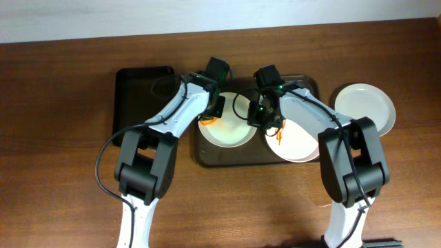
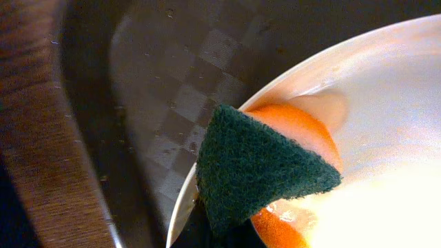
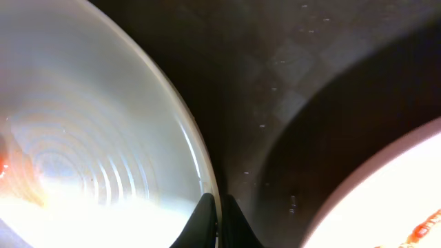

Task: Clean dirty plates on tray and stack at the side
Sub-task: 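Scrub the back plate with the sponge in the left gripper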

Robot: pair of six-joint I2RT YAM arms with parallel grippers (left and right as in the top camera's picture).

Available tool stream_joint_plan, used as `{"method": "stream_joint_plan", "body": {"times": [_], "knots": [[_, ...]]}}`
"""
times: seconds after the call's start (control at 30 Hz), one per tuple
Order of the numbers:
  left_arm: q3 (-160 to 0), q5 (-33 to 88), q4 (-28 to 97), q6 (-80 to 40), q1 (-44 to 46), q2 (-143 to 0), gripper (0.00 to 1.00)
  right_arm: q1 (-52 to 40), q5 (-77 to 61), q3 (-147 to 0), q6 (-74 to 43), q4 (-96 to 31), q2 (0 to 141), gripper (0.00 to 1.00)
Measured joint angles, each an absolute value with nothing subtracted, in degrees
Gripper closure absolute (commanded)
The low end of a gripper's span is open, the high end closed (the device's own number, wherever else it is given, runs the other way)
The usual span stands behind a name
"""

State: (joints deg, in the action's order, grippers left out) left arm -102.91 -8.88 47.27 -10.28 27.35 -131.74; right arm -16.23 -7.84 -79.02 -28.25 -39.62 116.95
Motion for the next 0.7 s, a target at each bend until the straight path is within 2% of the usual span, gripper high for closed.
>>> {"method": "stream_joint_plan", "body": {"times": [0.1,0.27,0.33,0.43,0.7], "knots": [[-103.22,-14.41,48.45,-9.80,28.23,-131.85,1.00,-16.49,-9.30,-79.02,-28.23,-39.18,116.95,0.96],[-104.64,-16.51,53.45,-9.80,27.49,-128.90,1.00,-16.25,-8.47,-79.02,-28.23,-40.36,116.95,0.96],[-104.68,-6.63,54.00,-9.85,24.23,-126.30,1.00,-15.99,-7.64,-79.02,-28.23,-40.49,116.95,0.96],[-104.68,6.20,54.02,-9.82,24.97,-126.32,1.00,-15.99,-7.42,-79.02,-28.16,-40.49,116.95,0.96],[-104.99,13.96,54.35,-9.89,27.73,-132.68,1.00,-15.94,-7.09,-79.05,-28.03,-40.51,116.95,0.96]]}}
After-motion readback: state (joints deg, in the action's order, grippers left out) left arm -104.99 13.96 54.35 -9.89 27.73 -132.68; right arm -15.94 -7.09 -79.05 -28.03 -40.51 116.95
